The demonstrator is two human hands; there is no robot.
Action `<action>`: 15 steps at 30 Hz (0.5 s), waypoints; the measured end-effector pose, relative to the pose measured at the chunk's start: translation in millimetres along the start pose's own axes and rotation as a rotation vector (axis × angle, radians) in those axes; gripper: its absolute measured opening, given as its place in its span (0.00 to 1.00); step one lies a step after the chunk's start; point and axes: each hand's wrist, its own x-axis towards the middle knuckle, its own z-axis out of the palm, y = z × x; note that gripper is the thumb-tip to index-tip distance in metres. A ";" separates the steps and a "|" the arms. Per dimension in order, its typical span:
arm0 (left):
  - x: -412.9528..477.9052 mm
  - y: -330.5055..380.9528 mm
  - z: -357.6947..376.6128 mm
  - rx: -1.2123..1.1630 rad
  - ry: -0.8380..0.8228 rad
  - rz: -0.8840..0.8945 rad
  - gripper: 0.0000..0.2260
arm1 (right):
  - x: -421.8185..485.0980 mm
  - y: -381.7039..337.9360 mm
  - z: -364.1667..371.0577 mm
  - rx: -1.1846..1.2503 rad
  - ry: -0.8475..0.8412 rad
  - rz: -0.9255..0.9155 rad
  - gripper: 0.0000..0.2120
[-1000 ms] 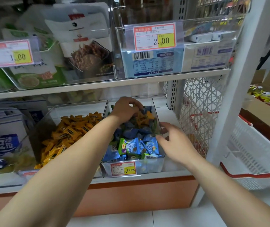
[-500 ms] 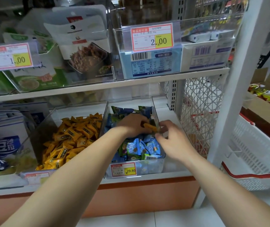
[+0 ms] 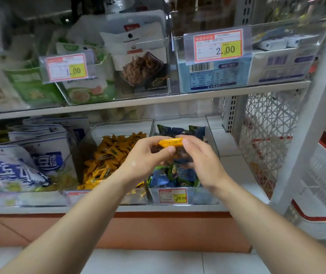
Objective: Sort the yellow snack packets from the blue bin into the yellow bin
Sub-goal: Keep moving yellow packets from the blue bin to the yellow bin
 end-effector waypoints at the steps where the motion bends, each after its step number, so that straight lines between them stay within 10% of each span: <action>1: -10.2 -1.5 -4.9 -0.007 0.016 -0.002 0.09 | -0.7 -2.7 9.0 0.030 -0.031 0.027 0.15; 15: -59.9 -21.4 -39.5 0.344 0.486 -0.052 0.17 | 15.0 -14.6 68.2 0.035 -0.175 0.023 0.07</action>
